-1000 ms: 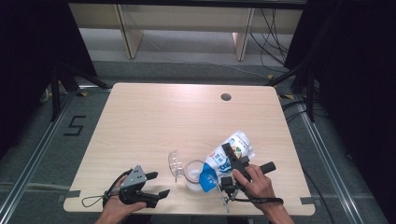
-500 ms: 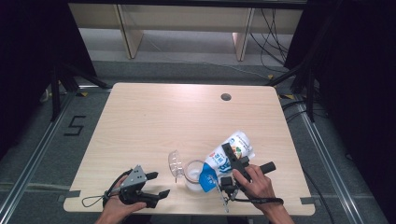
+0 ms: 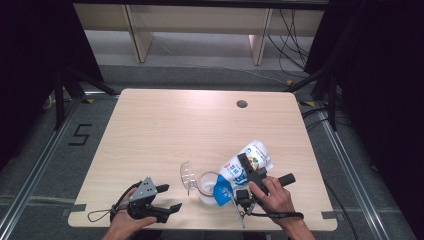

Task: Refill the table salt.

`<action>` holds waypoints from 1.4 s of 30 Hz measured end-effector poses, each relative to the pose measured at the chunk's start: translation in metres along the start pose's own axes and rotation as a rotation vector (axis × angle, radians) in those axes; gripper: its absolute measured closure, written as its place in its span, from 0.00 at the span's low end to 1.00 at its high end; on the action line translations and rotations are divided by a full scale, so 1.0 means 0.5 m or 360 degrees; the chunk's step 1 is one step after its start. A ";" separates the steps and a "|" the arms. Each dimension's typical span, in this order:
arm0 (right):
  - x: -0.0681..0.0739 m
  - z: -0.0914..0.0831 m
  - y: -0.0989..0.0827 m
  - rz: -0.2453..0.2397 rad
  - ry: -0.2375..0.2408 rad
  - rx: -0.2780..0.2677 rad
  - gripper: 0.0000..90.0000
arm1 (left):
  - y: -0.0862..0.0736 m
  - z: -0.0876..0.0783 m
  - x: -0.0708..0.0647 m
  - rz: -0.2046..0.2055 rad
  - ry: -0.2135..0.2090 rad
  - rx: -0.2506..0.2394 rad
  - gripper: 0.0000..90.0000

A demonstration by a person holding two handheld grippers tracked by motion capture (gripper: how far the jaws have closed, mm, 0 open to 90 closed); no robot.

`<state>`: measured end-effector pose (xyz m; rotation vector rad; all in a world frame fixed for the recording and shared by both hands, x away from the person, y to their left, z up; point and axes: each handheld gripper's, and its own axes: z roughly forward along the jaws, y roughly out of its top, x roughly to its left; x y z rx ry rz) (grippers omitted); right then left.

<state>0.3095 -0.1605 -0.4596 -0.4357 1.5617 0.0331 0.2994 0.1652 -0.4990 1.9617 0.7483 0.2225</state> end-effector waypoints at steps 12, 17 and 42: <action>0.000 0.001 -0.001 -0.0015 -0.0022 -0.0023 0.79 | 0.000 0.000 -0.001 -0.0002 0.0003 0.0008 0.23; -0.003 0.000 0.000 -0.0029 -0.0022 -0.0027 0.80 | 0.000 0.000 -0.002 -0.0007 0.0006 0.0009 0.23; -0.004 -0.002 0.000 -0.0015 -0.0005 -0.0006 0.82 | 0.000 0.000 0.000 0.0000 0.0005 0.0018 0.23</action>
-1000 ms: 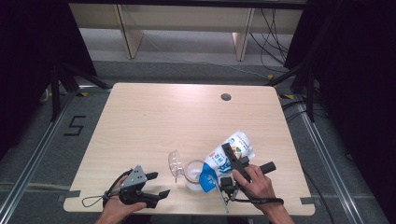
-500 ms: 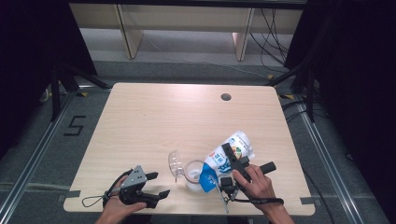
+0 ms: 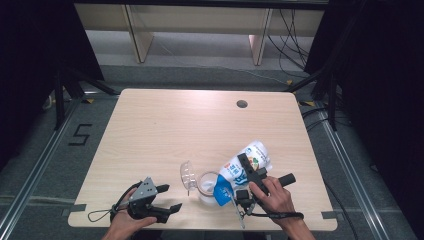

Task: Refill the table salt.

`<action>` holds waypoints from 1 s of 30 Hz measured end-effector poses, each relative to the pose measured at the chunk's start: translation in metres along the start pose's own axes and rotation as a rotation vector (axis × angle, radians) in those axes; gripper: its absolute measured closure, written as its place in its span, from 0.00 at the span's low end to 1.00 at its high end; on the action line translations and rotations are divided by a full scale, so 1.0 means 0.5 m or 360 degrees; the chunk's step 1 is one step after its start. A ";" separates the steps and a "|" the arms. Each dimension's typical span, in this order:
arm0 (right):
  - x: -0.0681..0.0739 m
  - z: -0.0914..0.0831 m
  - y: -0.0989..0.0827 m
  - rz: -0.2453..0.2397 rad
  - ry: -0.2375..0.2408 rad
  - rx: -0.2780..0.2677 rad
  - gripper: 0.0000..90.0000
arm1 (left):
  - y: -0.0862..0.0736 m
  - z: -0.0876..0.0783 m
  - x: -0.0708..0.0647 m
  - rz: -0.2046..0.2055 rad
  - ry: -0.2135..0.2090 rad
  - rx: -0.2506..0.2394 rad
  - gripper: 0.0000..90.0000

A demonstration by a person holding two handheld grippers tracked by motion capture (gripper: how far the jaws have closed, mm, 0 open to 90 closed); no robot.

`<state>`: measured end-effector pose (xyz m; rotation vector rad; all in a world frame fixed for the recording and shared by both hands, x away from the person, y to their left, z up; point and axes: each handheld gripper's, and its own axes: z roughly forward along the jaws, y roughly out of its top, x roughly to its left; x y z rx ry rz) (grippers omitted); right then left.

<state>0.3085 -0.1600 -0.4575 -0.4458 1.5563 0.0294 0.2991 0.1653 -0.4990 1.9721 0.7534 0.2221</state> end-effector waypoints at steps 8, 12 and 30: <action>0.001 0.002 -0.001 0.0008 -0.0018 -0.0020 0.82 | 0.000 0.000 0.001 0.0006 -0.0004 -0.0001 0.23; 0.003 0.001 0.000 0.0030 -0.0007 -0.0003 0.82 | -0.001 0.002 -0.002 -0.0010 0.0009 -0.0023 0.23; 0.002 0.001 -0.002 0.0026 -0.0014 -0.0003 0.83 | -0.001 0.002 -0.002 -0.0010 0.0013 -0.0023 0.23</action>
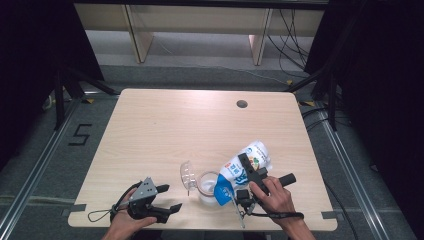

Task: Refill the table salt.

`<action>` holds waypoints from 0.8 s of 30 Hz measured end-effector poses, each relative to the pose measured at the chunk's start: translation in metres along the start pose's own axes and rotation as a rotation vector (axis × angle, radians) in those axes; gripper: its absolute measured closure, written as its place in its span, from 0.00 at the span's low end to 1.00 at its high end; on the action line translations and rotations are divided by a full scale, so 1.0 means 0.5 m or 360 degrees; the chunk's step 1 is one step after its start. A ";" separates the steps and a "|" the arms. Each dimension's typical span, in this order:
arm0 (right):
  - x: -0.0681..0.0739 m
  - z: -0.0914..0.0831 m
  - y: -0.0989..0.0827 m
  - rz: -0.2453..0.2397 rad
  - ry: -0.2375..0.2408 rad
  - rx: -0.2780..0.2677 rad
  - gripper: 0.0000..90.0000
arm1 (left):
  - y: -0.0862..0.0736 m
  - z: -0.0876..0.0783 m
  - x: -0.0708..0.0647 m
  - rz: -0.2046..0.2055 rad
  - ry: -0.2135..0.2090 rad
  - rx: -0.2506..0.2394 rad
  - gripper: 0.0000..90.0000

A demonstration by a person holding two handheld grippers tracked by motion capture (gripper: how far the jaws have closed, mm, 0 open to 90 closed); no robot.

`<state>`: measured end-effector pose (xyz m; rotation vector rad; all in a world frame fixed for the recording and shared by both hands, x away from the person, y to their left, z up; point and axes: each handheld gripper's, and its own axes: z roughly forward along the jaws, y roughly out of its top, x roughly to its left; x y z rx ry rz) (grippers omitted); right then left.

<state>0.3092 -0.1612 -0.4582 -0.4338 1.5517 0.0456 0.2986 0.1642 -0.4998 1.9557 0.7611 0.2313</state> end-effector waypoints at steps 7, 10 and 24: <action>0.000 0.000 0.000 -0.0003 -0.0003 0.0000 0.84 | 0.000 0.000 0.000 0.0000 0.0000 0.0000 0.23; -0.001 -0.001 0.000 -0.0016 0.0000 0.0005 0.84 | 0.001 -0.002 0.001 0.0008 -0.0016 0.0015 0.23; 0.002 -0.001 0.001 0.0006 -0.0004 0.0011 0.84 | 0.000 0.000 0.001 0.0004 -0.0003 0.0000 0.23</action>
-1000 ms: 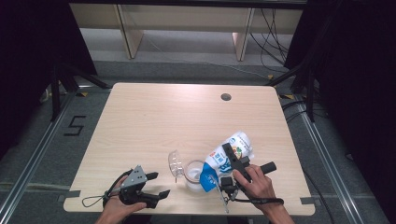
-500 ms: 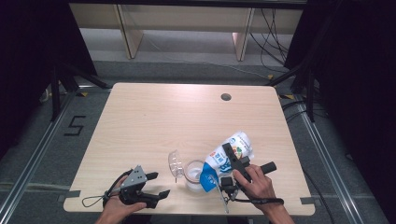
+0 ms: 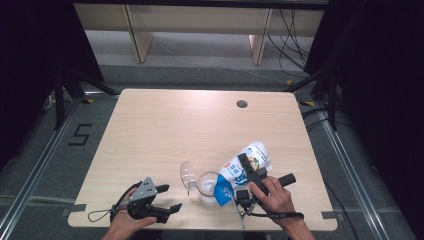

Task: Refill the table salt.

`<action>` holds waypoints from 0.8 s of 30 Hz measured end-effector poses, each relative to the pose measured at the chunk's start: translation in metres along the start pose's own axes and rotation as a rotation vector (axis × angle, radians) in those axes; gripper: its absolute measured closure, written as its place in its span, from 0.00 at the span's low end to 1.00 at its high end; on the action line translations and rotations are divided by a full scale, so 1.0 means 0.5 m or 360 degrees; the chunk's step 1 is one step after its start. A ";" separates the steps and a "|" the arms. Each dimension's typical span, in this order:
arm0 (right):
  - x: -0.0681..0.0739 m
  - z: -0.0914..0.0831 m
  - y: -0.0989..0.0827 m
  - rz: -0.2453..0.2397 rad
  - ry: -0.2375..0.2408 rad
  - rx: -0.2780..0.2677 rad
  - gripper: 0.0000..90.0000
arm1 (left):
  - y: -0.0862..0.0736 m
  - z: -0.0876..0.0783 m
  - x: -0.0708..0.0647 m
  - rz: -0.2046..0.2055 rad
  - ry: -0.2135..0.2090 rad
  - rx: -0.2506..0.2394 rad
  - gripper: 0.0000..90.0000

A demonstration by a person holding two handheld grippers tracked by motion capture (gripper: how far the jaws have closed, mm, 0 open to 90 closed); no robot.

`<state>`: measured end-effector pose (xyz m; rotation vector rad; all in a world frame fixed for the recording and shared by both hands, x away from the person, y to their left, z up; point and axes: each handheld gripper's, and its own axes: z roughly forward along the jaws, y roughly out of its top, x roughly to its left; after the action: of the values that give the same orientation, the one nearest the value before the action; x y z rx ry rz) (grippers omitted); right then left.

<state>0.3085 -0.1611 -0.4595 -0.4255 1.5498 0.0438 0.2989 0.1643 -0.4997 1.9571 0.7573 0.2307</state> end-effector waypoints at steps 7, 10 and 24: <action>0.000 0.000 0.001 -0.0006 -0.0004 -0.0004 0.84 | 0.000 -0.001 0.000 -0.0003 -0.0010 0.0014 0.23; -0.004 0.002 0.001 -0.0051 -0.0004 -0.0024 0.84 | 0.001 -0.002 0.002 0.0010 -0.0012 0.0021 0.23; -0.002 0.002 0.001 -0.0038 0.0003 -0.0007 0.85 | 0.000 -0.001 0.002 0.0010 -0.0017 0.0017 0.23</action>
<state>0.3092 -0.1602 -0.4587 -0.4476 1.5467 0.0280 0.2994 0.1654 -0.4993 1.9693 0.7471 0.2202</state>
